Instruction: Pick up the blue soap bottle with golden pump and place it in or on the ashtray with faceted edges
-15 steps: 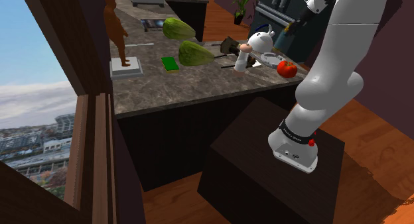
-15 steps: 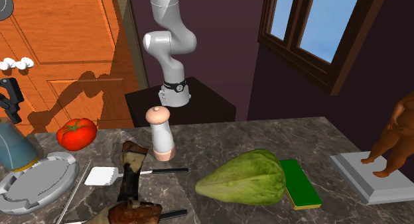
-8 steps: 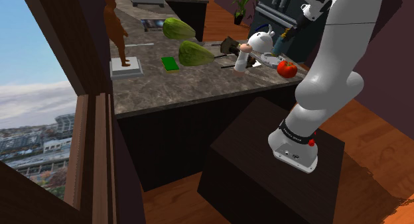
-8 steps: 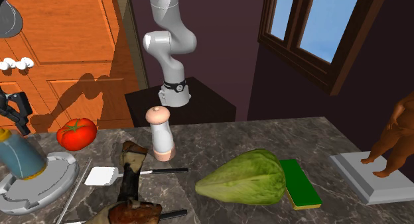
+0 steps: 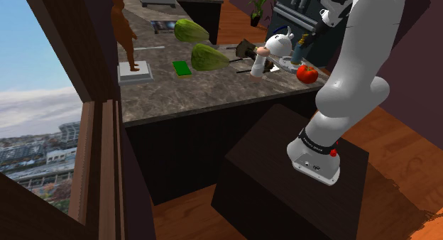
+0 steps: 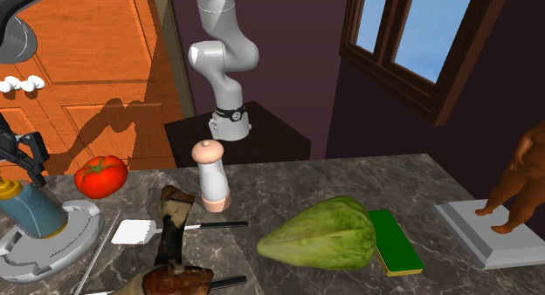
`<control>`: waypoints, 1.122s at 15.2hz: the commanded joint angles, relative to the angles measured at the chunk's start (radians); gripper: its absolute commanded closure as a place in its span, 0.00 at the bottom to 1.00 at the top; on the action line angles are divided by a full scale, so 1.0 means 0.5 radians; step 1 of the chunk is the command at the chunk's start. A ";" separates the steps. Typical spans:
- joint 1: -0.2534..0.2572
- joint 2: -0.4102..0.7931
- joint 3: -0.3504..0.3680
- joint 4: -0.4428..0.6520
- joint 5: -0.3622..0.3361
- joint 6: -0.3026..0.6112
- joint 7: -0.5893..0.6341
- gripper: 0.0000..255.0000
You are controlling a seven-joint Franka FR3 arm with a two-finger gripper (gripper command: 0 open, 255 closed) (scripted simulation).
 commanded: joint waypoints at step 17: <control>0.006 -0.122 -0.081 0.085 -0.135 -0.161 0.074 0.00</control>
